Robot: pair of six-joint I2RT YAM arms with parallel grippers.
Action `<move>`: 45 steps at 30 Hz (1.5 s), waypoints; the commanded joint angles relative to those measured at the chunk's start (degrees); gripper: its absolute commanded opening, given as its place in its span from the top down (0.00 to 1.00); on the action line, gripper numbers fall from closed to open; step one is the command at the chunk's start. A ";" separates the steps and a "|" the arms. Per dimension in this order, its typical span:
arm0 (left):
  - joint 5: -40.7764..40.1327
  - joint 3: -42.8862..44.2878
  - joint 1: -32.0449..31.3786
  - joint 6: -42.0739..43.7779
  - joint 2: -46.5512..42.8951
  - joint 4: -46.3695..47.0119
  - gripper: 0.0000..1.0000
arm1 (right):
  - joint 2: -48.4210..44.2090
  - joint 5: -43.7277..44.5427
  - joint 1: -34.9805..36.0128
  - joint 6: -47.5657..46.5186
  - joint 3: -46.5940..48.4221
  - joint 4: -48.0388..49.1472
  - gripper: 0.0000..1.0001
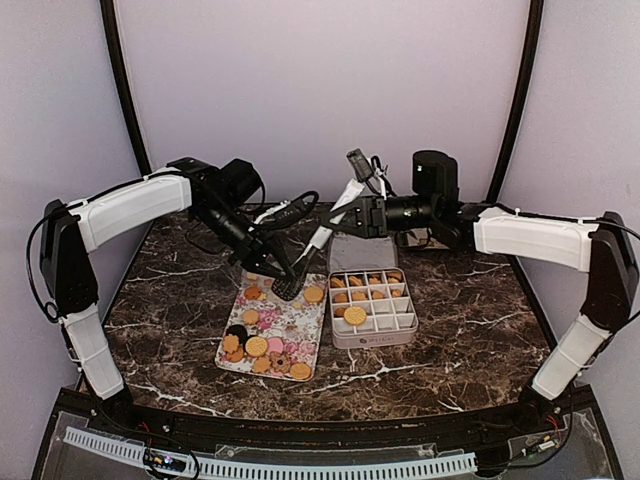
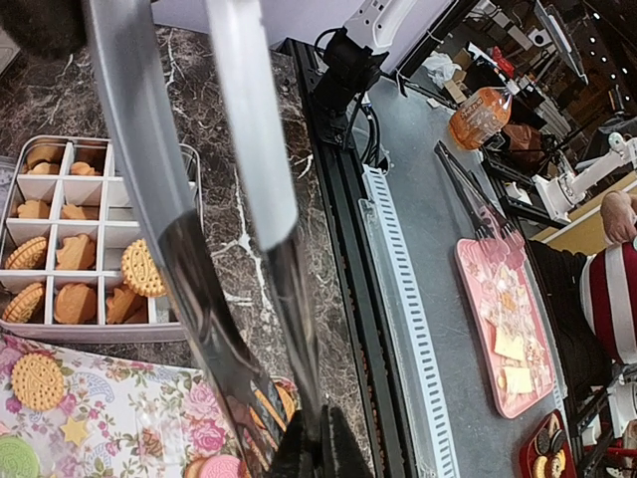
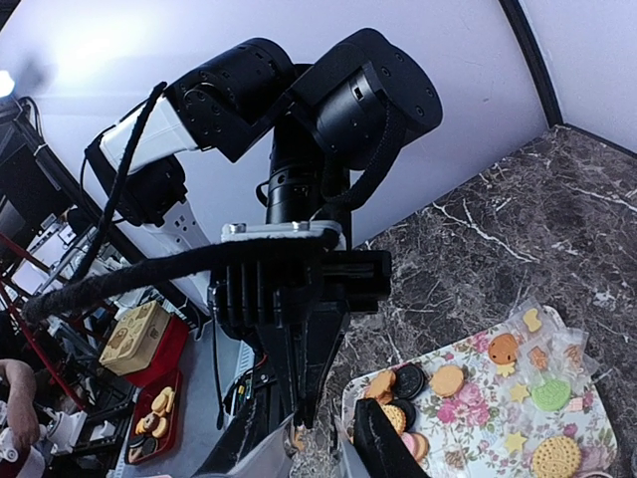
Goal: Pack the cookies
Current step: Pass from the left arm to the right, then pick up the fake cookies from the packing box.
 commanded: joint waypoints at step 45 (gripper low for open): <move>-14.51 -11.52 20.52 -11.87 -12.53 8.11 0.24 | -21.05 54.83 15.84 -23.80 -10.63 -26.26 0.64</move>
